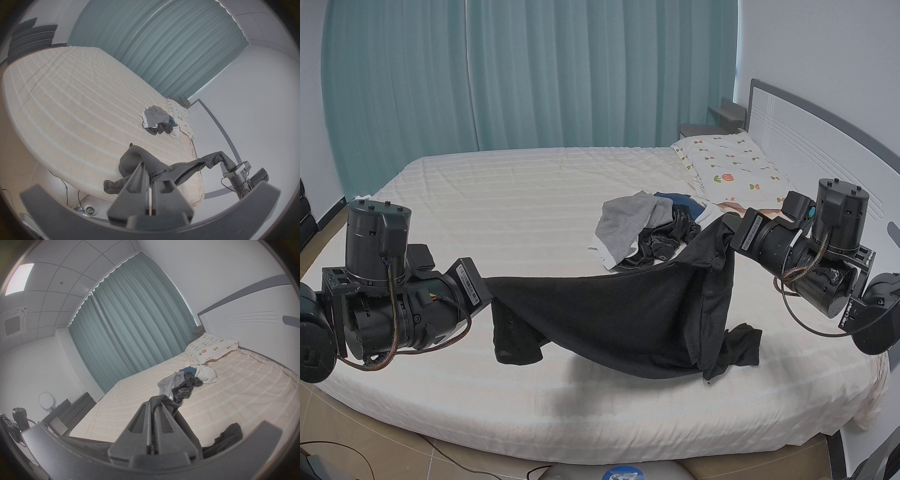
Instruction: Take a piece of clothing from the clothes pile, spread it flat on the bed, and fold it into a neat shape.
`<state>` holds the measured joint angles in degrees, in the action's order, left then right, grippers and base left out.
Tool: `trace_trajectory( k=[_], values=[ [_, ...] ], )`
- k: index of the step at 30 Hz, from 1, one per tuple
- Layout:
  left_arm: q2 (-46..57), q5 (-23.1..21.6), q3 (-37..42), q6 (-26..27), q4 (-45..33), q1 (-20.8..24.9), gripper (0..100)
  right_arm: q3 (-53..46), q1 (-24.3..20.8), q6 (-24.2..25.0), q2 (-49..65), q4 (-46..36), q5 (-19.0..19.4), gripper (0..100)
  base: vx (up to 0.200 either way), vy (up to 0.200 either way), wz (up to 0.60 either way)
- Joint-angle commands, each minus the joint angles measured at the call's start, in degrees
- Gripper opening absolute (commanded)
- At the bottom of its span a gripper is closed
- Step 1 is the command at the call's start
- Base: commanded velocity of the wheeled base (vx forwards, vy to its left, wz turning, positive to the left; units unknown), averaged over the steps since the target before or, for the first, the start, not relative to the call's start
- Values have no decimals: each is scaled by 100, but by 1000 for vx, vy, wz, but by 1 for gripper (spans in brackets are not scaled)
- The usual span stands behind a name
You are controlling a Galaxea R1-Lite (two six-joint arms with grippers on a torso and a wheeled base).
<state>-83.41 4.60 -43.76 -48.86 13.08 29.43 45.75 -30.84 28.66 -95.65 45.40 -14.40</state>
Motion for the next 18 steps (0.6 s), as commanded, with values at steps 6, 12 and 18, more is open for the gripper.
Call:
trace_trajectory(
  k=[6,12,18],
  values=[
    [316,6,52,-10,-34,-16,0,109,-62,-1,2,4,16,0,0,200,0],
    [387,6,61,-18,-183,-16,0,215,-62,-1,11,4,16,0,0,200,0],
    [422,24,61,-106,-183,-16,0,215,-62,-1,2,4,51,0,0,200,0]
  ],
)
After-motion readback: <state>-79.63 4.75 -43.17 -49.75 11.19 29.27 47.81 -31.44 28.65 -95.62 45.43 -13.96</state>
